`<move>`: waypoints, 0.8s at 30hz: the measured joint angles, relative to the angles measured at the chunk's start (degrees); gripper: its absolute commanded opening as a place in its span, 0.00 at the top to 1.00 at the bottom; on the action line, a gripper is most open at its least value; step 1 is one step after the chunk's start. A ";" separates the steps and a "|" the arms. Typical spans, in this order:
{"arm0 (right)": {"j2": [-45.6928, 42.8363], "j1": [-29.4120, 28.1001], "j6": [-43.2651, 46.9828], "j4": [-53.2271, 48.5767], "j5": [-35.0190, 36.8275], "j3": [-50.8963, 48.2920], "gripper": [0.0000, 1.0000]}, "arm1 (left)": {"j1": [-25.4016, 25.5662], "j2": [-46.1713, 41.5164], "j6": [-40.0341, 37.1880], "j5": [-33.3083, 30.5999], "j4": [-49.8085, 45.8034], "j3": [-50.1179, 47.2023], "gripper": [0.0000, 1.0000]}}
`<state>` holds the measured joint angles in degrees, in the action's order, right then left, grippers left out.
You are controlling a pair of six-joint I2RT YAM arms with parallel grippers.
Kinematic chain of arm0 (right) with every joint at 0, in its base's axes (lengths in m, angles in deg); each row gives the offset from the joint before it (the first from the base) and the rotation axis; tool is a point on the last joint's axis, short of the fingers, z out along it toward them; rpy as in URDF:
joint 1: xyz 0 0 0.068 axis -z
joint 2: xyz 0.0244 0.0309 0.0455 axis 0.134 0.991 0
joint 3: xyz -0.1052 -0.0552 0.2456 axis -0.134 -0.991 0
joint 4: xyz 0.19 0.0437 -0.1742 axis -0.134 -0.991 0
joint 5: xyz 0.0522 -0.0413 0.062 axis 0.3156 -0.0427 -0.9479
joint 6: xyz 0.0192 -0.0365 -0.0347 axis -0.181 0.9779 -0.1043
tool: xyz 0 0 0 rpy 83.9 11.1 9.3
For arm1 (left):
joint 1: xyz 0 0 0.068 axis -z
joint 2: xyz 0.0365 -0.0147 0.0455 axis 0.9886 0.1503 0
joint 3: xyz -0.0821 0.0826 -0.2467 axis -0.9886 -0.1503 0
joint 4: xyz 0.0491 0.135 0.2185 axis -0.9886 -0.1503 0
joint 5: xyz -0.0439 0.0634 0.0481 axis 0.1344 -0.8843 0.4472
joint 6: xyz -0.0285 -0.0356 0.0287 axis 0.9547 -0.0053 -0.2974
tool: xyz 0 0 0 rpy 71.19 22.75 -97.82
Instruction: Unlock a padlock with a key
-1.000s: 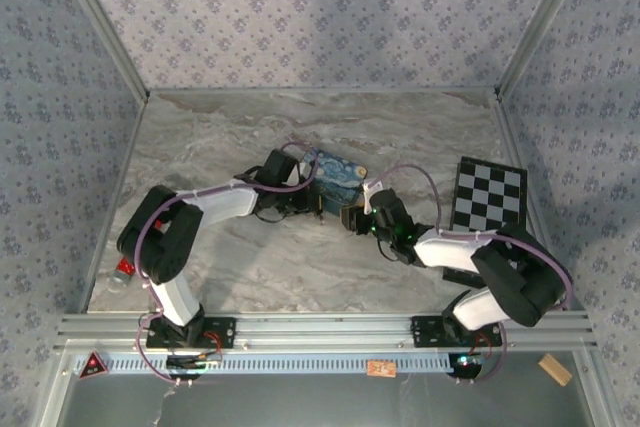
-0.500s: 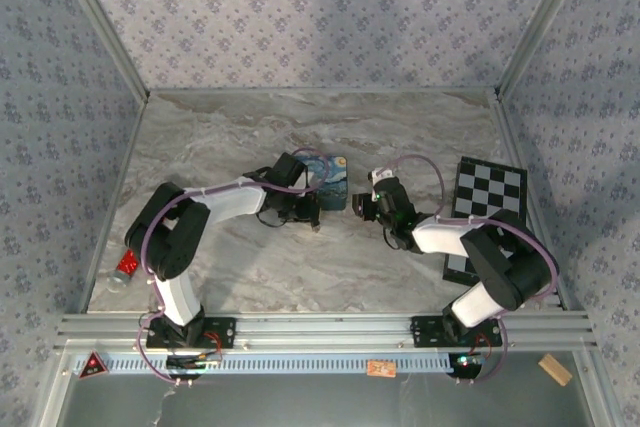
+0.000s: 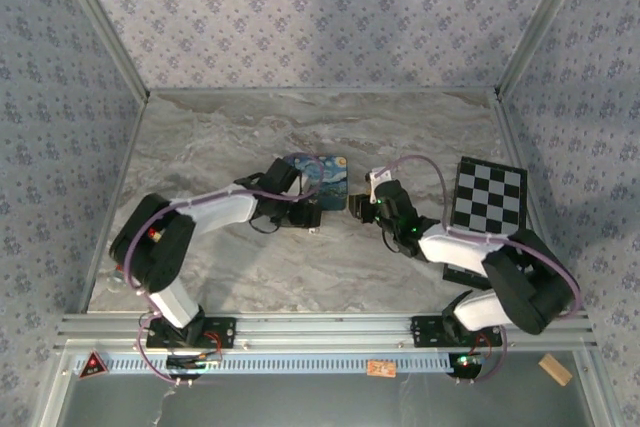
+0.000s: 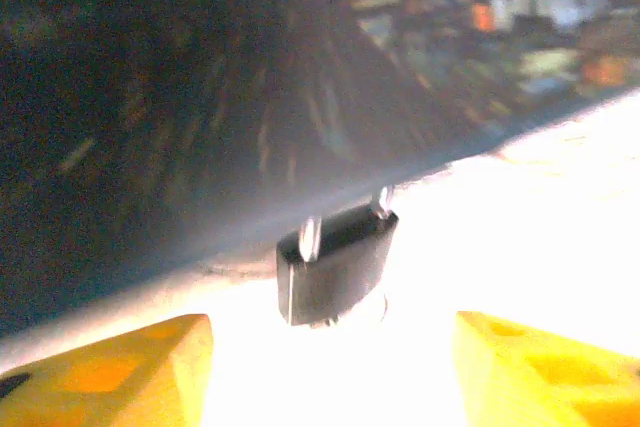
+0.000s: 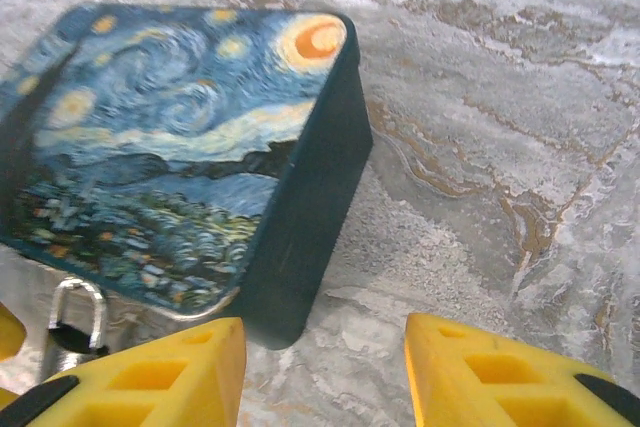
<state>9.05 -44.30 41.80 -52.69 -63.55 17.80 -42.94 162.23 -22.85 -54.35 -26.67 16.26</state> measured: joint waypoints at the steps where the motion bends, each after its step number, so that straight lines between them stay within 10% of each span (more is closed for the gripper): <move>1: -1.53 -0.09 0.00 -0.61 -0.02 -0.22 0.53 | 0.00 -2.73 -0.17 -0.61 -0.02 -1.07 0.26; 11: -6.10 -4.26 -7.10 -0.74 -1.51 -2.16 0.54 | -11.10 -23.21 0.87 -5.46 1.40 -7.41 0.20; 24: 12.00 -8.52 -21.33 9.18 -6.99 0.39 0.57 | -18.82 -11.37 4.35 -0.48 8.48 -7.91 0.17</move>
<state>21.05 -52.83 20.47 -43.51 -70.55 18.19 -61.76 150.86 -18.50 -54.83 -18.19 8.35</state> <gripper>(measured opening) 0.438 0.833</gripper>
